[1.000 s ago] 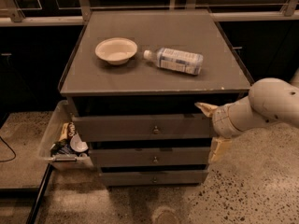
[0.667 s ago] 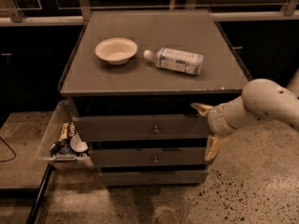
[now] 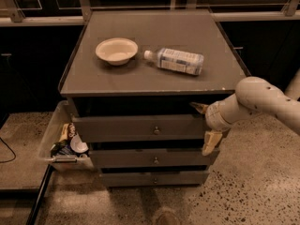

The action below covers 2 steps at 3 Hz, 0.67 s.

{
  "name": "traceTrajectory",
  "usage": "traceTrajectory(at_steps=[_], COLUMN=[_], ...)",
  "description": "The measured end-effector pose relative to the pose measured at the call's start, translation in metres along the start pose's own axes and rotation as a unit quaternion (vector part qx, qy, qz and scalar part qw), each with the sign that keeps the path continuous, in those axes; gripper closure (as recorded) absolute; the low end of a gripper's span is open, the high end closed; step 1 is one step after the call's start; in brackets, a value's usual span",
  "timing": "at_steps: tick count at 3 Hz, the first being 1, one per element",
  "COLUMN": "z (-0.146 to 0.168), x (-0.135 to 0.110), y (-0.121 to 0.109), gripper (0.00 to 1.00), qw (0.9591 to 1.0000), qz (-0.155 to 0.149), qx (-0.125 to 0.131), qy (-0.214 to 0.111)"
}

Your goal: Open top drawer

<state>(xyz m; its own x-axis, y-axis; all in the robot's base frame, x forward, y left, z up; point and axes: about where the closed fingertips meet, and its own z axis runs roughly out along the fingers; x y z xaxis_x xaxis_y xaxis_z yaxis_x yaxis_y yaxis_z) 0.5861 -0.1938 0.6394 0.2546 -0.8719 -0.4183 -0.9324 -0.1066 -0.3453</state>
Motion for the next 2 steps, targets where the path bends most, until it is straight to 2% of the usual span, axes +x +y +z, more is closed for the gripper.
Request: traceTrajectory(at_steps=[1, 2], z=[0.0142, 0.0145], x=[0.0083, 0.0084], y=[-0.0005, -0.0005], gripper=[0.0, 0.19], qw=[0.9998, 0.9998], qz=[0.016, 0.016], qx=[-0.013, -0.013], qy=[-0.004, -0.005])
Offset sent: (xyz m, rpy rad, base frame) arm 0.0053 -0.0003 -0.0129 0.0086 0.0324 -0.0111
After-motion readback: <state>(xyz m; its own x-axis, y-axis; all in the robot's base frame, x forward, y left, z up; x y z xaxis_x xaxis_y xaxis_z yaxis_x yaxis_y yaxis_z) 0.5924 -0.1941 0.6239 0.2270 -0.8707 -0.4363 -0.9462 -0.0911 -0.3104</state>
